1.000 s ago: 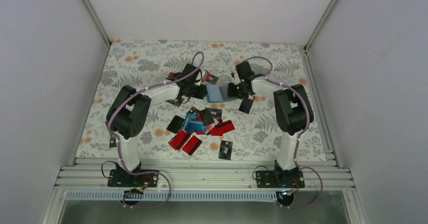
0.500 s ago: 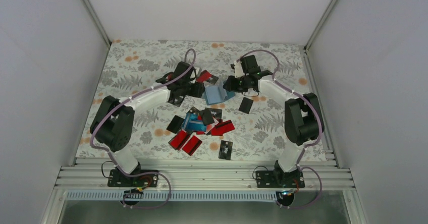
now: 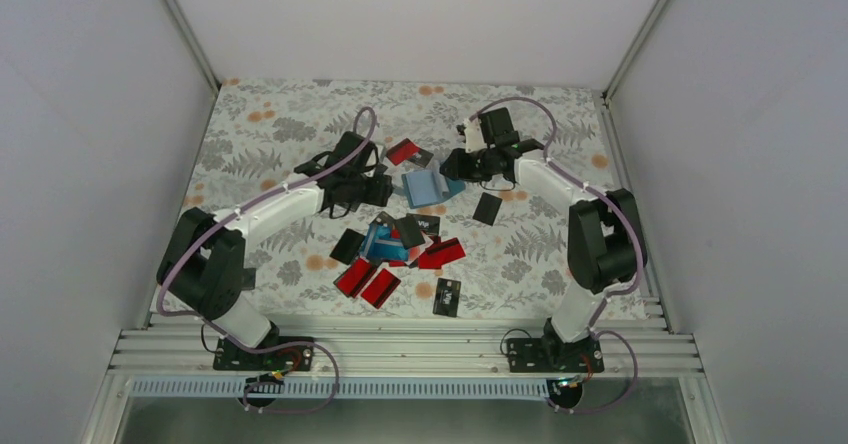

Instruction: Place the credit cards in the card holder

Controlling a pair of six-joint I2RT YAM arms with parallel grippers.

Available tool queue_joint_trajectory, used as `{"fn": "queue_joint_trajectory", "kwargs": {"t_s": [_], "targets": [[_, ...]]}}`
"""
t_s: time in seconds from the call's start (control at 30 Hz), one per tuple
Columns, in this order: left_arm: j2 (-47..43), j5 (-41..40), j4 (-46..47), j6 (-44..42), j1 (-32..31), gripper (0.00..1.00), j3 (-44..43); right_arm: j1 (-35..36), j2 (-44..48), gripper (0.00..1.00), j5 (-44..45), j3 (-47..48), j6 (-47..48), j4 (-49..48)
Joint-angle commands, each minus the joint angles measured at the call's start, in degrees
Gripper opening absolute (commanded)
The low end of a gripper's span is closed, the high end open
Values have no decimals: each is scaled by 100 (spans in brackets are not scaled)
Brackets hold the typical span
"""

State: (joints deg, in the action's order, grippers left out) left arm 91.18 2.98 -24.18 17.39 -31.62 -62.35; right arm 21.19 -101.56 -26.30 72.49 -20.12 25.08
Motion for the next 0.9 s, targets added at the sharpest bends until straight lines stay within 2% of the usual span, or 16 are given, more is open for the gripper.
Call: {"fn": "queue_joint_trajectory", "kwargs": {"t_s": [0.0, 0.27, 0.43, 0.6, 0.73, 0.87], "targets": [[-204, -44, -329, 37, 5, 66, 129, 8, 355, 21, -171, -166, -65, -84], [-302, 173, -164, 123, -153, 67, 574, 99, 585, 24, -295, -430, -134, -229], [10, 347, 157, 176, -187, 66, 518, 529, 358, 26, -457, -67, -116, -296], [36, 617, 214, 263, -207, 65, 564, 826, 233, 26, 41, 46, -10, -45], [166, 977, 101, -40, -231, 66, 613, 987, 373, 29, 70, -325, 170, 59], [252, 1301, 183, -156, -260, 66, 726, 1035, 583, 34, -250, -1277, 99, -236]]}}
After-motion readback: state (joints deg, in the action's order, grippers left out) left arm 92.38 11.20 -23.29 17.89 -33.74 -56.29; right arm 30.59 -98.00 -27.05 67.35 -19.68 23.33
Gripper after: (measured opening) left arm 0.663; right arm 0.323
